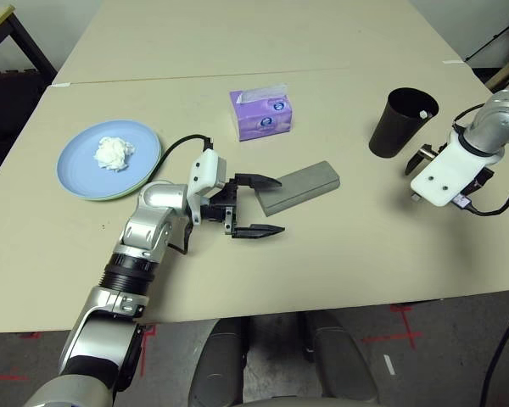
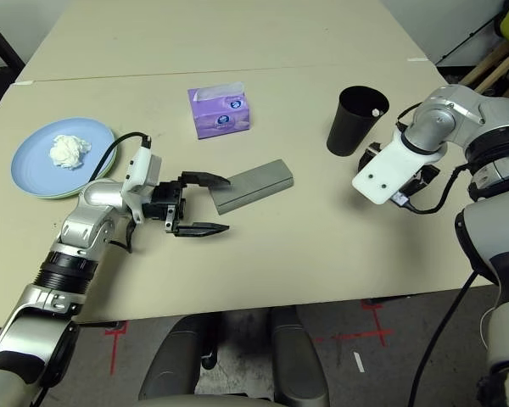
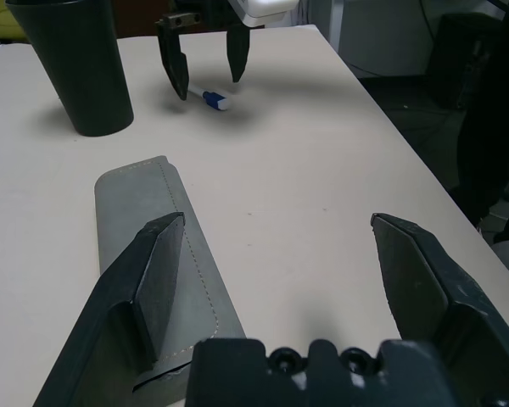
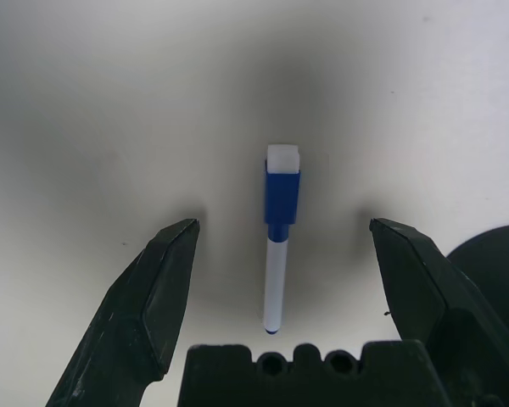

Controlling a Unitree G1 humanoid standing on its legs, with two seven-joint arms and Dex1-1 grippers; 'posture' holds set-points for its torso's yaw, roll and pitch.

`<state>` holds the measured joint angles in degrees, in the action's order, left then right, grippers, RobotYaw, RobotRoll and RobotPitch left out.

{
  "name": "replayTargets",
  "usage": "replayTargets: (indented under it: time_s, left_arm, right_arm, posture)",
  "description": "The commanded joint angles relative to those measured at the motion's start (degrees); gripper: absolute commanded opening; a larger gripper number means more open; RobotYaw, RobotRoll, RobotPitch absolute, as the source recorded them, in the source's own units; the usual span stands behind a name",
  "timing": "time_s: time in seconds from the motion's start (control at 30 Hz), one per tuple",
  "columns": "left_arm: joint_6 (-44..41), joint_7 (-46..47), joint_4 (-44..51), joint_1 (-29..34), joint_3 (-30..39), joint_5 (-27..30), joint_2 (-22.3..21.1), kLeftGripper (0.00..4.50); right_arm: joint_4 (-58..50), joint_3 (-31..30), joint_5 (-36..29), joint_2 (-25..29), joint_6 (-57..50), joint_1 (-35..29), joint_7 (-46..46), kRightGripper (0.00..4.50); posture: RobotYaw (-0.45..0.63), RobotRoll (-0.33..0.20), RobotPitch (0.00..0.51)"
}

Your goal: Organize and tidy the items on the table.

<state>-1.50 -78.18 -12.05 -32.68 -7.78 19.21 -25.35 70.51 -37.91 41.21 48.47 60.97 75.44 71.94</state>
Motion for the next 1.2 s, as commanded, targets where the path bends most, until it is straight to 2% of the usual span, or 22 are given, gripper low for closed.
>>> replayTargets:
  time_s: [0.03,0.4,1.2]
  left_arm:
    - [-0.4,-0.4,0.9,0.5,-0.1,0.7,-0.5,4.5]
    - [-0.5,-0.8,0.6,0.2,-0.2,0.8,-0.8,4.5]
    - [-1.6,1.8,0.6,-1.2,0.7,2.6,0.5,4.5]
  right_arm:
    - [1.1,0.4,-1.1,0.2,0.7,-1.0,1.4,4.46]
    - [0.8,1.4,-4.2,-0.5,-0.1,-2.8,3.5,4.46]
    - [0.5,-0.3,-1.2,-0.2,-0.3,-2.9,0.3,4.46]
  posture:
    - [0.08,0.0,0.226]
    - [0.08,0.0,0.232]
    - [0.07,0.0,0.235]
